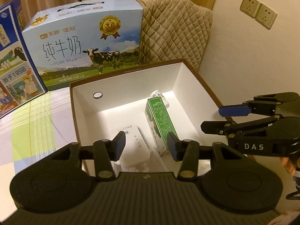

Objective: Organize rigid objects
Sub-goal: 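Release the green box into the box with the left tool while the right tool releases the pill bottle, then move both tools back toward the knife and plug adapter on the bed, then grasp the orange utility knife with the left tool while the right tool grasps the white plug adapter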

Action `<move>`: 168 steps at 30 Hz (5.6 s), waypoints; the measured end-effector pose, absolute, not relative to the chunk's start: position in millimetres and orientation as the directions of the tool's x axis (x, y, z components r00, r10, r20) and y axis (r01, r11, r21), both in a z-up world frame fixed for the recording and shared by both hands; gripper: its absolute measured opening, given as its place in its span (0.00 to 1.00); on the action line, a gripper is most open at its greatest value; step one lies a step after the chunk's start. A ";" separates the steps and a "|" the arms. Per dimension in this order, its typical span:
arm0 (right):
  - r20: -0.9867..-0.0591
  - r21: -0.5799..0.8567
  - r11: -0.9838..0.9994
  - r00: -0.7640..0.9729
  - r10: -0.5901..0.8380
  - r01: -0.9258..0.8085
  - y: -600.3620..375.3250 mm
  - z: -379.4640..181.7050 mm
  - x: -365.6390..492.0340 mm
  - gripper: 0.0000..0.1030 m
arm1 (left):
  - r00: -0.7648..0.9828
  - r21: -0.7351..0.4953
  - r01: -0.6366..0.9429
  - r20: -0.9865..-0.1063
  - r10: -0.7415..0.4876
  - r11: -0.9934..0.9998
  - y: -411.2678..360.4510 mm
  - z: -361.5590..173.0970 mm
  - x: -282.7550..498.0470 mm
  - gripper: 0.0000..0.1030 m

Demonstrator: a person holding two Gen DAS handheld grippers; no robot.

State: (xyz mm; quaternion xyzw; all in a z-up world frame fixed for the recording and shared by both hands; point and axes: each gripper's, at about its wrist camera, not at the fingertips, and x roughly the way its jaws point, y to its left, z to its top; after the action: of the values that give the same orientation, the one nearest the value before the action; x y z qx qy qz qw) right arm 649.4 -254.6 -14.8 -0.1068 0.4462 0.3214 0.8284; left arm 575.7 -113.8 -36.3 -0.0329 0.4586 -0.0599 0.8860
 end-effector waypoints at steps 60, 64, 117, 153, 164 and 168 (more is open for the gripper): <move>-0.773 0.246 0.739 0.334 0.540 -0.627 -224.3 10.9 364.3 0.48 | 0.585 -0.176 -0.146 -0.809 -0.058 0.974 0.5 -8.9 247.6 0.46; -0.779 0.257 0.717 0.300 0.551 -0.648 -210.7 2.6 354.2 0.48 | 0.567 -0.181 -0.188 -0.823 -0.044 0.965 13.6 -19.3 232.5 0.46; -0.828 0.080 0.443 0.188 0.528 -0.893 -83.5 -107.8 330.0 0.53 | 0.527 -0.053 -0.205 -0.847 0.065 0.977 114.1 -101.6 219.7 0.46; -0.859 0.042 0.610 0.283 0.427 -0.791 -126.4 -122.0 345.9 0.50 | 0.426 0.146 0.409 -0.904 -0.047 0.901 110.5 -155.0 271.7 0.56; -0.862 0.027 0.668 0.320 0.392 -0.744 -146.3 -118.4 335.8 0.50 | 0.423 0.139 0.362 -0.906 -0.029 0.922 106.5 -152.5 259.9 0.38; -0.864 0.023 0.668 0.321 0.387 -0.744 -147.1 -116.9 333.1 0.50 | 0.411 0.075 0.288 -0.910 -0.052 0.955 106.3 -147.4 247.1 0.27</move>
State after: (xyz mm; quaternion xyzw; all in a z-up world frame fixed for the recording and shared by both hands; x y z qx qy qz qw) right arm 333.1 -147.1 -116.9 -0.1941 0.4594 0.3583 0.7893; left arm 247.1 106.3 -147.4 0.1107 0.5330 -0.1023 0.8326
